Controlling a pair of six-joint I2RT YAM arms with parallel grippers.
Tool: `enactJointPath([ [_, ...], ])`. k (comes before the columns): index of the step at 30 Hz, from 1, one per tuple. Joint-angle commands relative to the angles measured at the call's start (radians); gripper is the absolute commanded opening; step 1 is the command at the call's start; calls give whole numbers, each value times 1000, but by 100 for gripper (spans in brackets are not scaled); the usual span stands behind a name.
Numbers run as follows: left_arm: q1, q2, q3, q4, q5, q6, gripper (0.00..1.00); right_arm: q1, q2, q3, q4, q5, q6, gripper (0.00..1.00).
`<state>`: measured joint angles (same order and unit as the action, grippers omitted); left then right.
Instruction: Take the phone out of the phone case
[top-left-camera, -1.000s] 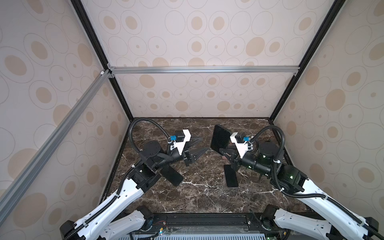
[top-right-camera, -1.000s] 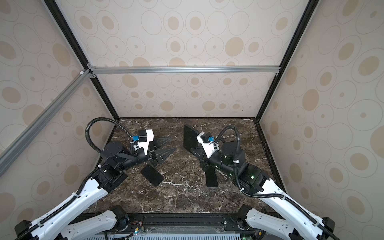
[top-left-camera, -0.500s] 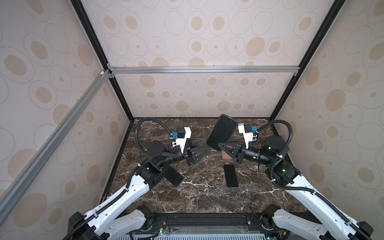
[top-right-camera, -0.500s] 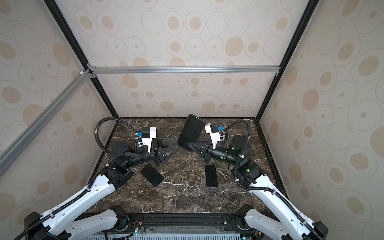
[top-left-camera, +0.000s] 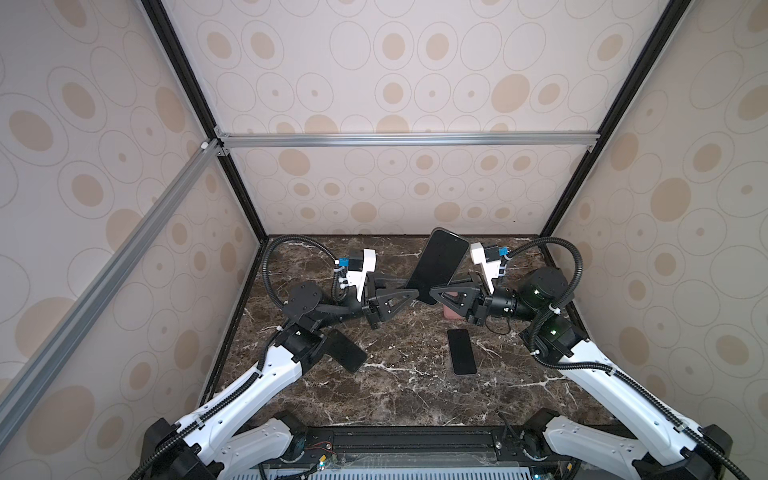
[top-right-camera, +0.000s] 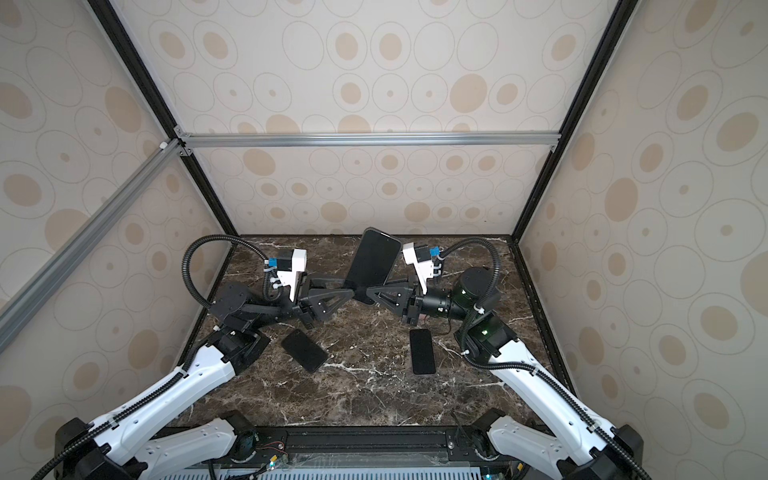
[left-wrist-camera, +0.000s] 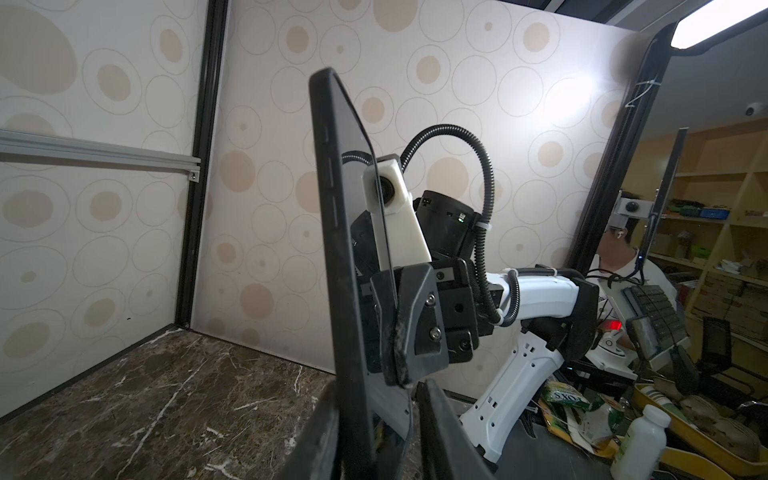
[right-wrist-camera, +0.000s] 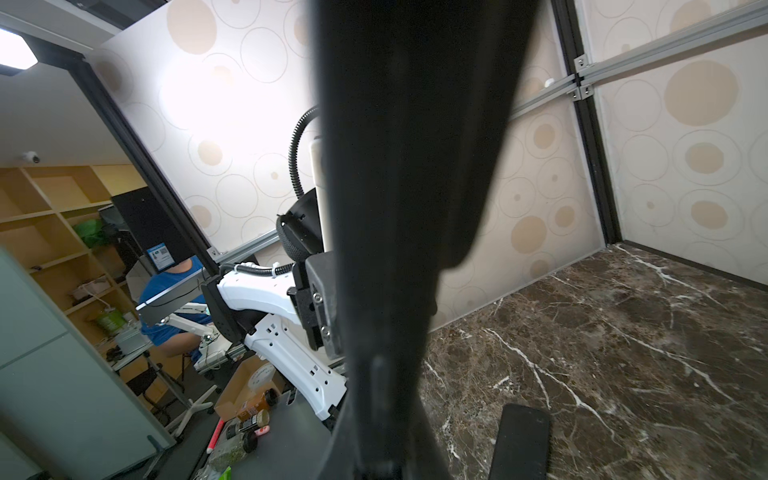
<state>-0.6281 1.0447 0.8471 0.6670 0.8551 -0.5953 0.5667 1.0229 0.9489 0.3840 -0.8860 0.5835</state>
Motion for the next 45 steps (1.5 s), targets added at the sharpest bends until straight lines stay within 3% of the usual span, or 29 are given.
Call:
enactJointPath([
  [1, -2, -3, 2, 110, 94, -66, 29, -4, 12, 32, 109, -39, 24, 0],
  [11, -4, 40, -12, 247, 151, -157, 14, 0, 37, 46, 101, -65, 10, 0],
  [15, -3, 41, -14, 268, 162, -166, 0, 0, 29, 51, 33, -54, -41, 0],
  [17, -2, 30, -10, 245, 161, -147, 0, 1, 15, 47, -6, -45, -73, 0],
  [19, -2, 13, 8, 161, 151, -84, 0, 0, -9, 49, -76, -21, -128, 11],
  [21, -2, -16, 41, 5, 113, 43, 0, 0, -48, 47, -172, 28, -199, 39],
  [24, -2, -61, 97, -246, 35, 250, 0, -2, -111, 43, -289, 124, -282, 59],
  [27, -2, -93, 137, -418, -45, 396, 0, -2, -173, 51, -381, 223, -346, 64],
  [33, -2, -118, 173, -566, -40, 588, 0, -1, -232, 140, -541, 324, -450, 67],
  [39, -2, -103, 239, -745, 2, 802, 0, -2, -175, 284, -698, 269, -497, 69],
  [45, -2, -63, 289, -842, 39, 894, 0, -2, -104, 349, -682, 141, -429, 69],
])
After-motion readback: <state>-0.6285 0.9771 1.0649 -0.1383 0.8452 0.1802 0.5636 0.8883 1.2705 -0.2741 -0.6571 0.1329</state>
